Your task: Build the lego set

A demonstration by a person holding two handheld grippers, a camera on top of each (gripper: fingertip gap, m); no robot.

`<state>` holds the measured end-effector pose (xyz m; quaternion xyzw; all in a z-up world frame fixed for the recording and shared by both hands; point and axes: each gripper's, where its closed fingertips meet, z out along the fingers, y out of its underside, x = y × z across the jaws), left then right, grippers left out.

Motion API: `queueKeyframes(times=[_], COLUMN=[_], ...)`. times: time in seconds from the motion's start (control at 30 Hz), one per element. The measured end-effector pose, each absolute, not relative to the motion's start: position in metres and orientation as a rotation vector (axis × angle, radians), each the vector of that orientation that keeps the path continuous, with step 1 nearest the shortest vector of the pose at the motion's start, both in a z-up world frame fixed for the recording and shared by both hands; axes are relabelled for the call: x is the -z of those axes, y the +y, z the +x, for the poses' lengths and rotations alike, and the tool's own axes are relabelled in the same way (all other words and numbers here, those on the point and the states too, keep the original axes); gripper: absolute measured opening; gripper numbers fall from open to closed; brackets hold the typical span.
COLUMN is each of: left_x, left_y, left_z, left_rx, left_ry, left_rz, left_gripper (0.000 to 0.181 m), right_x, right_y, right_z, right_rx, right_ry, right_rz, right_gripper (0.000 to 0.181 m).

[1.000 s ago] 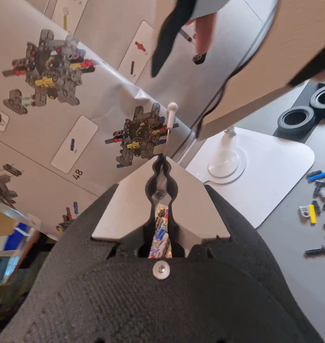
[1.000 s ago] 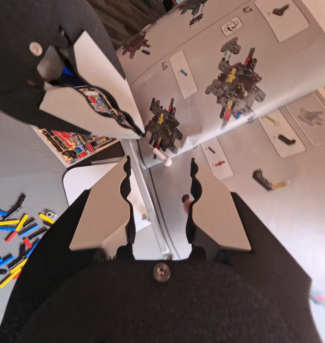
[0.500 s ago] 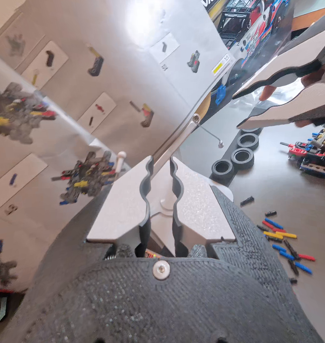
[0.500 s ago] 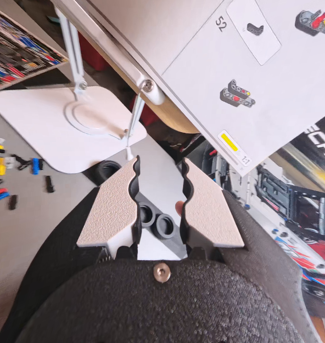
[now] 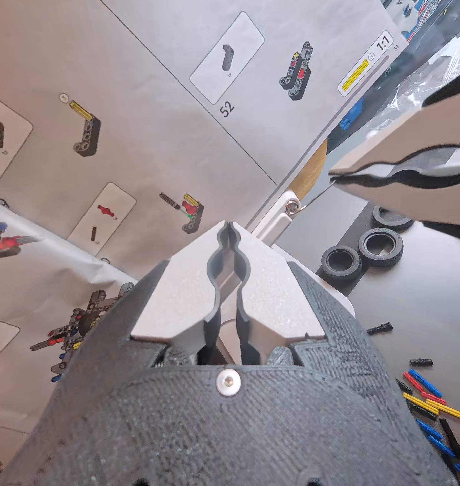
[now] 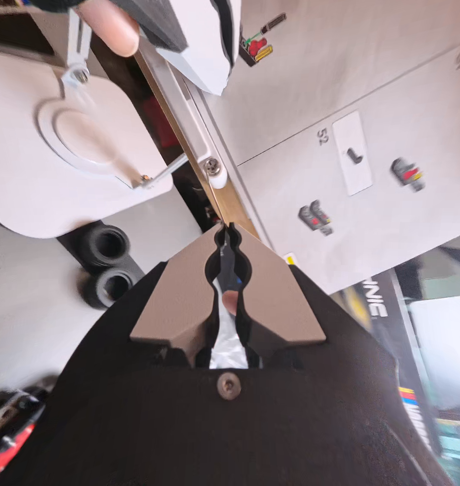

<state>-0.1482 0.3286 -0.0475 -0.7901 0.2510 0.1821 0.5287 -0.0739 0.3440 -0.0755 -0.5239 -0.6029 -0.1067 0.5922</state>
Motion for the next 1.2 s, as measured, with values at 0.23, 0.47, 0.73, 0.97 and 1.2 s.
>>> queueKeyframes(times=[0.23, 0.47, 0.73, 0.97, 1.2], left_x=[0.048, 0.047, 0.047, 0.047, 0.041], left_y=[0.328, 0.328, 0.327, 0.326, 0.319], left_z=[-0.147, -0.146, -0.146, -0.146, -0.154], left_rx=[-0.357, -0.280, -0.212, -0.180, -0.075], left_ry=[0.580, 0.539, 0.517, 0.503, 0.450], left_rz=[-1.884, -1.885, -1.883, -1.884, -1.857], left_gripper=[0.000, 0.000, 0.000, 0.000, 0.000], right_x=[0.040, 0.032, 0.018, 0.015, 0.008], right_y=[0.351, 0.354, 0.339, 0.348, 0.357], right_z=[-0.087, -0.096, -0.068, -0.092, -0.098], right_rx=[0.897, 0.872, -0.082, -0.566, -0.343], right_ry=[-1.648, -1.678, -1.184, -1.007, -1.067], right_rz=[-0.700, -0.627, -1.280, -1.478, -1.427], right_gripper=[0.003, 0.011, 0.032, 0.032, 0.000])
